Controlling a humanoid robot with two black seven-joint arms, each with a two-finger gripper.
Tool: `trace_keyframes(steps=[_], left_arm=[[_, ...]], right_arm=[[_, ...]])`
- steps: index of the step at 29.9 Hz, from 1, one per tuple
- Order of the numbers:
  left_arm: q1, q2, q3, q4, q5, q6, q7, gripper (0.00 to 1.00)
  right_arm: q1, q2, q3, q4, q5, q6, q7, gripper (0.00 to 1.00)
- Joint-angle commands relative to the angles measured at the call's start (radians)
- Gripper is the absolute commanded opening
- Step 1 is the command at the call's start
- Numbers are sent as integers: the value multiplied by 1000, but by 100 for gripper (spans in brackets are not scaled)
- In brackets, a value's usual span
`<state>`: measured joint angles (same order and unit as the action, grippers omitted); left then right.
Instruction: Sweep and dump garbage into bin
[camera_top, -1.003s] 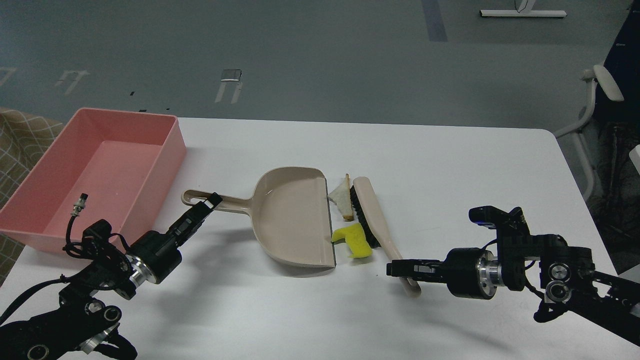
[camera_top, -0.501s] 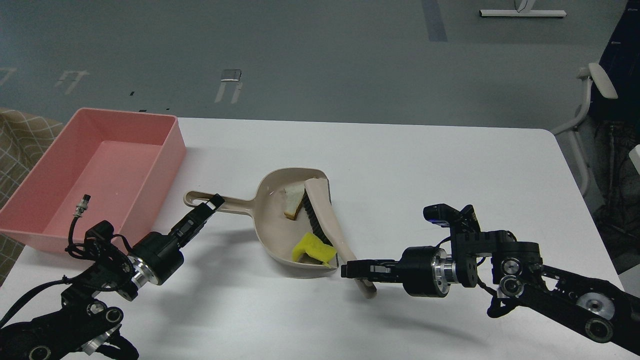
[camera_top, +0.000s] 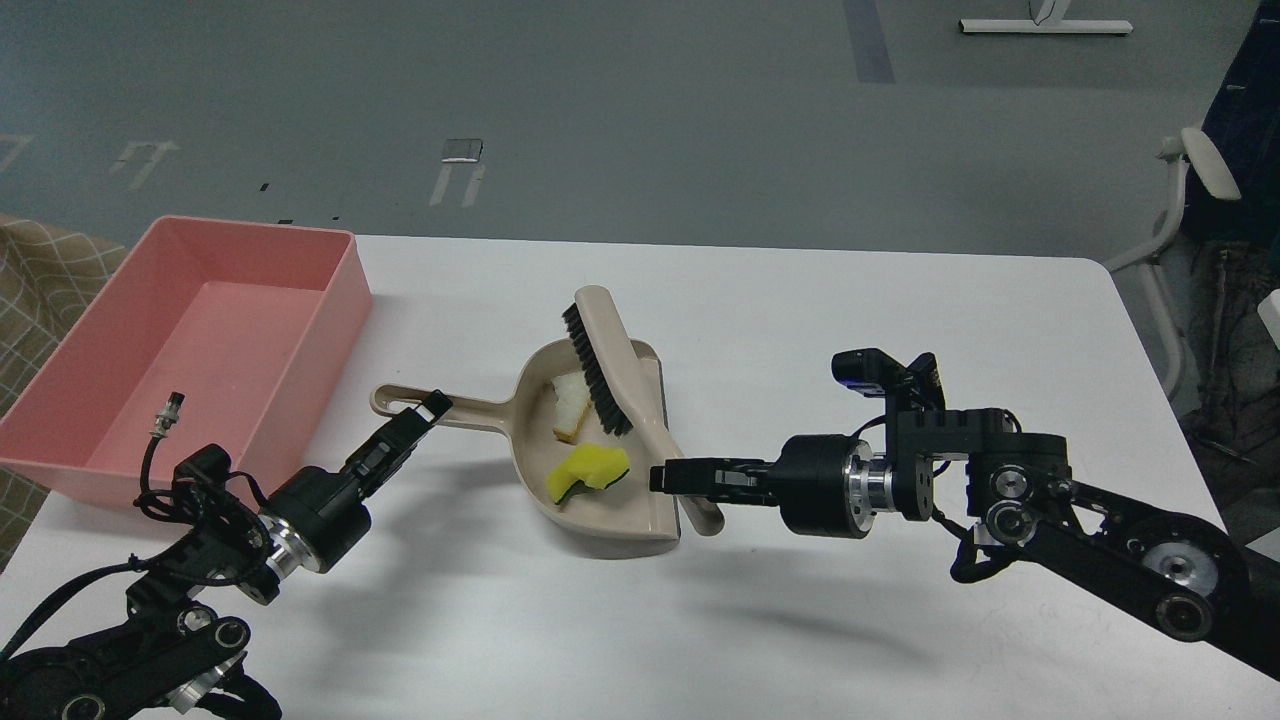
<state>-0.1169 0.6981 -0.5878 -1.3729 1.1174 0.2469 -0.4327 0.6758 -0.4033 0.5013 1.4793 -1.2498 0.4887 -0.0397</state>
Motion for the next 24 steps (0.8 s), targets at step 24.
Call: trace_keyframes(steps=[24], left_arm=[[-9,17,-262,-24,-267,-130,-5,0]], right_arm=[[-156,-379,181,-10,128,0,52,1]])
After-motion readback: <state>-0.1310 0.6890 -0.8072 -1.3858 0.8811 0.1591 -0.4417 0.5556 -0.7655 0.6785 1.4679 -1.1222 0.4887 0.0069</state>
